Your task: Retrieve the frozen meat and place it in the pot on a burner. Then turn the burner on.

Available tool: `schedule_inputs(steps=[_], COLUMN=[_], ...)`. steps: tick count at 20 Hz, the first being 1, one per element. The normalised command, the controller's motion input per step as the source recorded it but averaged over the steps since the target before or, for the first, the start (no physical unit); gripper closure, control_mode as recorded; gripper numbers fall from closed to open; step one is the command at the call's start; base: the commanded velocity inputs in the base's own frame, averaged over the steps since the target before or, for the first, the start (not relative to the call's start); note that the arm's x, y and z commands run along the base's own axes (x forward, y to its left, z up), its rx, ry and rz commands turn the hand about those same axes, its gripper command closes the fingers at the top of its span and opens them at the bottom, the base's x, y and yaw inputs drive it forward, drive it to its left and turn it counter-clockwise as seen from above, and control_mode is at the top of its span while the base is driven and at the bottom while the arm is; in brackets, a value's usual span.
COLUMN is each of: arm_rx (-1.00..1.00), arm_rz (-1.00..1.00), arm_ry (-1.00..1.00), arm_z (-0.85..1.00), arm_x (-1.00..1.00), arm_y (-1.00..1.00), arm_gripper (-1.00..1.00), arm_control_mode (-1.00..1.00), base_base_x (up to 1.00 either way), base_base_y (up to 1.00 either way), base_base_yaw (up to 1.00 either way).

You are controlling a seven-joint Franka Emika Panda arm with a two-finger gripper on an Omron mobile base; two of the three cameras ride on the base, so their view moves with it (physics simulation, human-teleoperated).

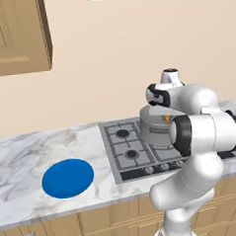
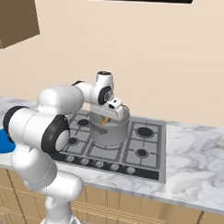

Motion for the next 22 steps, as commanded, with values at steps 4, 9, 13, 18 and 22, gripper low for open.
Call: schedule_inputs(steps=[4,9,13,18,22], arm_rx=[-0.02,0.00,0.00,0.00,0.00], arm_rz=[0.13,0.04,0.01,0.00,0.00], arm_ry=[0.00,0.00,0.00,0.00,-0.02], arm_z=[0.00,0.00,0.00,-0.01,-0.17], arm_x=[0.21,0.43,0.14,0.06,0.07], arm_y=[0.01,0.00,0.00,0.00,0.00], arm_gripper=[1.00,1.00,1.00,1.00,1.00], arm_control_mode=[-1.00,-1.00,-1.00,-1.00,-1.00], base_base_x=[0.00,0.00,0.00,0.00,0.00], base_base_y=[0.00,0.00,0.00,0.00,0.00], base_base_yaw=[0.00,0.00,0.00,0.00,0.00])
